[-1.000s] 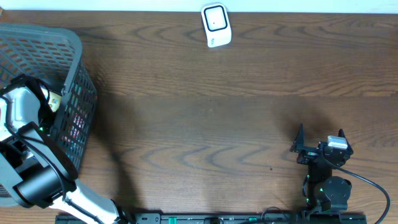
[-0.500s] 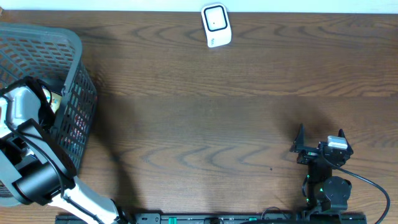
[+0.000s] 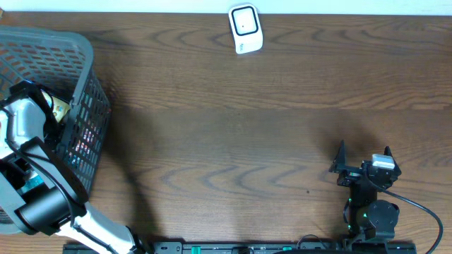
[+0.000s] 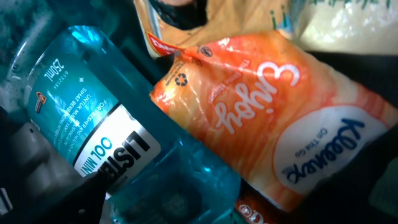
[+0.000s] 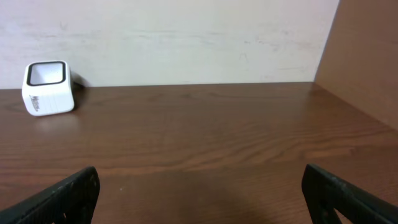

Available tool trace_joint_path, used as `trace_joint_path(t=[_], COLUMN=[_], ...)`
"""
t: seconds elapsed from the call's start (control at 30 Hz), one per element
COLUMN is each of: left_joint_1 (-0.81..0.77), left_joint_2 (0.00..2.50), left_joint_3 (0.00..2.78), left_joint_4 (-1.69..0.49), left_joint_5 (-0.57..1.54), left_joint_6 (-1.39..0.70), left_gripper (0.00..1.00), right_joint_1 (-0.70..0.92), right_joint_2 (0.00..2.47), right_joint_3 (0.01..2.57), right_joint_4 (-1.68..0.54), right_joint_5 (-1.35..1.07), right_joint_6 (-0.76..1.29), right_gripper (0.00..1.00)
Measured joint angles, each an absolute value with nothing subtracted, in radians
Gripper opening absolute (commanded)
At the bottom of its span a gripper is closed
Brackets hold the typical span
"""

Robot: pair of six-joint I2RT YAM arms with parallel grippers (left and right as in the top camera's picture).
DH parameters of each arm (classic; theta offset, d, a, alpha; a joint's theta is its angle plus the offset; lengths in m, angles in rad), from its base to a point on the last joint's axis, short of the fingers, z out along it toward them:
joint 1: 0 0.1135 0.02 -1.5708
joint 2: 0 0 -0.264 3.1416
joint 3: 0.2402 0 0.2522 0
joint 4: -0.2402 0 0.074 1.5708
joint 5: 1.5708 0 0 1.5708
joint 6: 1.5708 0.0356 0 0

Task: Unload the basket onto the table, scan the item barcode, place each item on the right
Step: 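Grasp the teal Listerine bottle in the basket with the left gripper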

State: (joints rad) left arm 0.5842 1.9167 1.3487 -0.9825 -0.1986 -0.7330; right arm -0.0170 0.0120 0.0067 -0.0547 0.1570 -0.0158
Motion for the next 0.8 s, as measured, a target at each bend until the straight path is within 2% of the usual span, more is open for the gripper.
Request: trace_joint_path(t=[0.43,0.8], left_joint_1=[0.586,0.621], left_joint_2=[1.922,1.739], left_joint_3=[1.342,1.33], left_joint_4=[-1.04,-1.09], left_joint_5=[-0.157,-0.136], left_joint_6=[-0.785,-0.913], left_gripper=[0.98,0.98], right_joint_1=[-0.017,-0.017], right_joint_2=[0.012,0.012], right_joint_3=[0.007,0.007], right_joint_4=[-0.055,-0.055], right_joint_5=[0.157,0.157], right_joint_6=[-0.016,-0.016], right_gripper=[0.99,0.99])
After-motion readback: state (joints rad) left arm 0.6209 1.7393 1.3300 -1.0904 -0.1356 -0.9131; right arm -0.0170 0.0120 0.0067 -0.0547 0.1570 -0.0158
